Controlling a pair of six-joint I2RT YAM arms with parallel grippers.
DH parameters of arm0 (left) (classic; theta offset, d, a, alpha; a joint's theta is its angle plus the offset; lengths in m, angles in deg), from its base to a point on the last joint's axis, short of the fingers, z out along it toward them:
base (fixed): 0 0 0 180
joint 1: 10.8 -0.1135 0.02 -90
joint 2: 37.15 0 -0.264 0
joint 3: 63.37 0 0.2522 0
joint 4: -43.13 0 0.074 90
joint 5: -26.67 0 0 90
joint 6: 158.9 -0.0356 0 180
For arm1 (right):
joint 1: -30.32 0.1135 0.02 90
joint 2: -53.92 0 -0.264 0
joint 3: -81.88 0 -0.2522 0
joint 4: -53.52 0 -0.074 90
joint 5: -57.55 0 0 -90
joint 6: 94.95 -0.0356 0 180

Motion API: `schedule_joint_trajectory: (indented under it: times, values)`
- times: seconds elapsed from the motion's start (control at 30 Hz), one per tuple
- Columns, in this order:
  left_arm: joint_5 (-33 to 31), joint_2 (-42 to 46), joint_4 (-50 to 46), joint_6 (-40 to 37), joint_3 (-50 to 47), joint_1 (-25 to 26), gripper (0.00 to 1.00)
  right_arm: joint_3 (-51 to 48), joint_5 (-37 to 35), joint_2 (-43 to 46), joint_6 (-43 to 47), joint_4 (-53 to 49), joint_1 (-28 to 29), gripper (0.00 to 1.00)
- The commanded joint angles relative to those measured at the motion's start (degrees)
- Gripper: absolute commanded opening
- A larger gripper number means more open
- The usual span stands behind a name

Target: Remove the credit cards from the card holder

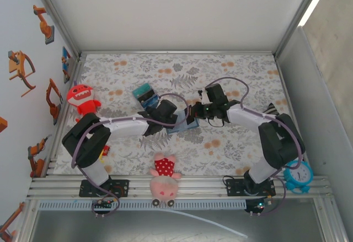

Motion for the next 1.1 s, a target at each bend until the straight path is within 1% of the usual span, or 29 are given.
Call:
schedule_joint_trajectory:
  times: [0.0,0.2,0.27,0.33,0.4,0.47,0.57,0.67,0.73,0.8,0.9,0.97,1.07]
  values:
    - [0.67,4.39,-0.07,0.47,0.24,0.08,0.97,-0.74,-2.84,3.46,2.05,-1.89,-0.41,0.00]
    - [5.42,9.73,2.69,2.79,-0.69,-1.00,0.97,-2.85,-2.43,7.04,1.75,1.84,-0.45,0.00]
    - [8.95,11.94,4.42,4.70,-1.76,-2.11,0.97,-3.54,-1.68,8.23,1.33,3.74,-0.41,0.00]
    - [13.91,13.81,6.74,6.79,-3.36,-3.93,0.97,-4.25,-0.35,9.20,0.83,6.02,-0.45,0.00]
    - [19.35,15.55,9.48,9.25,-5.15,-6.04,0.97,-4.98,1.94,10.04,0.03,9.08,-0.50,0.00]
    - [23.41,16.77,11.75,10.62,-6.61,-7.59,0.97,-5.90,4.95,10.46,-1.12,12.97,-0.50,0.00]
    - [25.96,18.22,12.21,10.24,-7.16,-8.08,0.97,-7.00,9.94,10.50,-3.44,19.62,-0.47,0.00]
    - [27.61,19.07,11.57,9.18,-6.77,-8.09,0.97,-7.12,12.91,10.42,-4.62,23.14,-0.41,0.00]
    - [28.75,19.95,11.57,7.04,-6.70,-8.09,0.97,-6.87,13.90,10.51,-4.29,23.47,-0.41,0.00]
    - [30.47,20.78,10.61,2.98,-6.03,-8.25,0.97,-6.36,14.64,10.77,-3.05,22.40,-0.32,0.00]
    - [33.26,21.71,5.54,-5.74,-3.10,-9.41,0.97,-4.81,16.50,11.40,0.70,18.47,-0.01,0.00]
    - [37.92,22.05,1.01,-12.73,-0.38,-10.81,0.97,-3.14,17.23,12.02,4.99,13.95,0.53,0.00]
    - [44.32,21.41,-4.68,-19.90,3.64,-13.78,0.99,0.26,16.68,12.95,13.31,3.82,1.95,0.00]
